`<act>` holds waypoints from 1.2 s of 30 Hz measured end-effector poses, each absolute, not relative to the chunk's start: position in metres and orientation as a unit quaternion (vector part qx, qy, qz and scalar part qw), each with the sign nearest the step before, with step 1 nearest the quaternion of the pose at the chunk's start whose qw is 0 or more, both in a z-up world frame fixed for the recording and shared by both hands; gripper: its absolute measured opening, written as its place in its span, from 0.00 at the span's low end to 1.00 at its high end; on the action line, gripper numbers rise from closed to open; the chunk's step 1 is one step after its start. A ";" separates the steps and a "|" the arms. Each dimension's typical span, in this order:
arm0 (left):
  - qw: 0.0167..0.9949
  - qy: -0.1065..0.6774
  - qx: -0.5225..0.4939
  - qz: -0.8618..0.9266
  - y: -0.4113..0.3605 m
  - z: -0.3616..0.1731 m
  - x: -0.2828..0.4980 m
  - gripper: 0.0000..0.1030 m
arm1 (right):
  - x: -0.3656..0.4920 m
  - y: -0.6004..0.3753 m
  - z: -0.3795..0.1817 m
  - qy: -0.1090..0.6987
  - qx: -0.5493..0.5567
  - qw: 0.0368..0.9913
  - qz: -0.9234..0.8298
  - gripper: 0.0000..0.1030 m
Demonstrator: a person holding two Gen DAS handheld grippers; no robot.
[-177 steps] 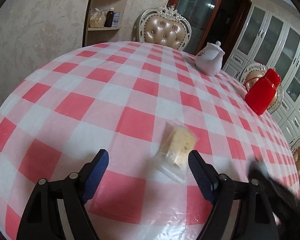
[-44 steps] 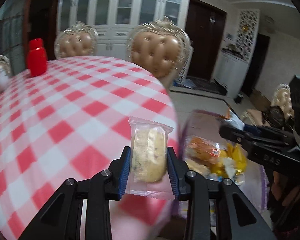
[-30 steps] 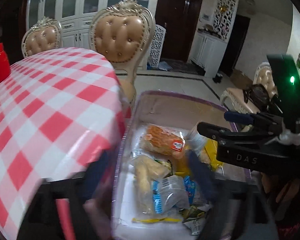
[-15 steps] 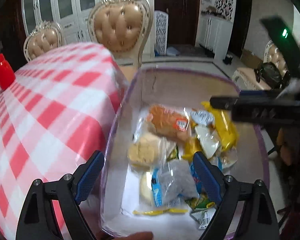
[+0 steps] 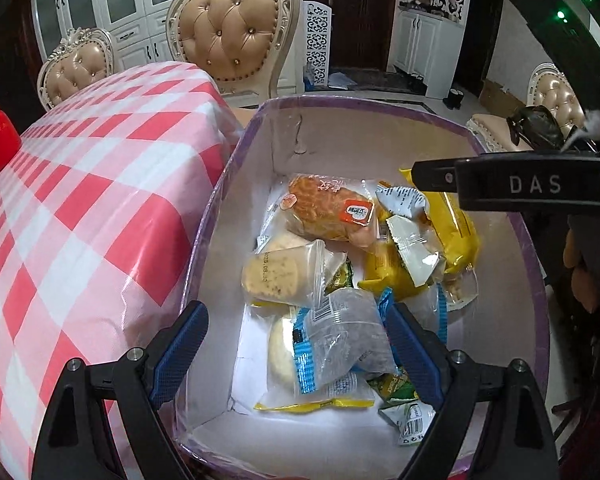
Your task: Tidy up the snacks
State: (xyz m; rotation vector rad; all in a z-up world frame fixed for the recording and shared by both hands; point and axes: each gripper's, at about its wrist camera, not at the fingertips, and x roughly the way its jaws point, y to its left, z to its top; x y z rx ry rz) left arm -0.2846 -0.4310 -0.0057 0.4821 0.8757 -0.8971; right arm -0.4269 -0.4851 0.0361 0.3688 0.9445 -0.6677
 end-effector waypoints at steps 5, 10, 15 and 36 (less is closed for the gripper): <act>0.783 0.407 0.223 -0.414 -0.430 -0.006 -0.284 0.89 | -0.426 -0.483 0.034 0.446 0.174 0.820 -0.313 0.83; 0.782 0.411 0.223 -0.413 -0.430 -0.007 -0.283 0.89 | -0.424 -0.481 0.033 0.448 0.173 0.820 -0.310 0.83; 0.781 0.412 0.223 -0.412 -0.430 -0.007 -0.282 0.89 | -0.425 -0.481 0.032 0.449 0.175 0.819 -0.311 0.83; 0.779 0.416 0.227 -0.411 -0.429 -0.010 -0.282 0.89 | -0.426 -0.480 0.030 0.451 0.178 0.818 -0.311 0.83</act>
